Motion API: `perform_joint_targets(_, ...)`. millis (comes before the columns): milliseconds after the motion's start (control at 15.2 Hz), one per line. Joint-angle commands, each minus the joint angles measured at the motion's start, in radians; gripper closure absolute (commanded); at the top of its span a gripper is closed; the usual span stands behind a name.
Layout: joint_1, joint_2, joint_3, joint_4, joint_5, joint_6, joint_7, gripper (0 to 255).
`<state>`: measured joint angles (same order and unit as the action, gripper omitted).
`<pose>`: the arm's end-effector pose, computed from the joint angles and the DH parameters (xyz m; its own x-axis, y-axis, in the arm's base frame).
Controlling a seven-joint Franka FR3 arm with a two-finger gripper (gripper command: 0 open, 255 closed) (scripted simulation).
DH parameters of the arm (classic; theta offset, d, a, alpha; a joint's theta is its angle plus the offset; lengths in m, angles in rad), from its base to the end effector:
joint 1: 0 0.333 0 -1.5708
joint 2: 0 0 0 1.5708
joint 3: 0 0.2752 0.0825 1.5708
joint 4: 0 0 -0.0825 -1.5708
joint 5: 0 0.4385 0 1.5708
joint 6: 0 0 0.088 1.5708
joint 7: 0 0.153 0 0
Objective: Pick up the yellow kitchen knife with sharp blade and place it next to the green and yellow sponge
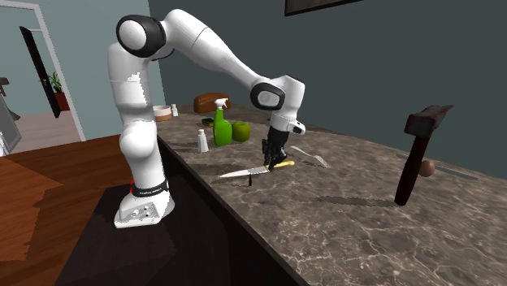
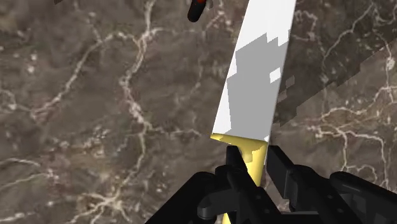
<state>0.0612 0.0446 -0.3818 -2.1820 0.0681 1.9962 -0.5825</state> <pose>0.5178 -0.1661 0.2350 0.9579 0.2330 -0.1677 0.2077 -0.9658 -0.1554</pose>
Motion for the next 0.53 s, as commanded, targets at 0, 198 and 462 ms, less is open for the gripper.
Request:
perform_joint_targets(0, 0.001, -0.016, 0.000, 0.009, -0.007, -0.025, 0.007, 255)
perform_joint_targets(198, 0.002, -0.037, 0.001, 0.029, -0.016, -0.063, 0.015, 255)
perform_joint_targets(462, 0.003, -0.061, 0.001, 0.059, -0.025, -0.115, 0.024, 255)
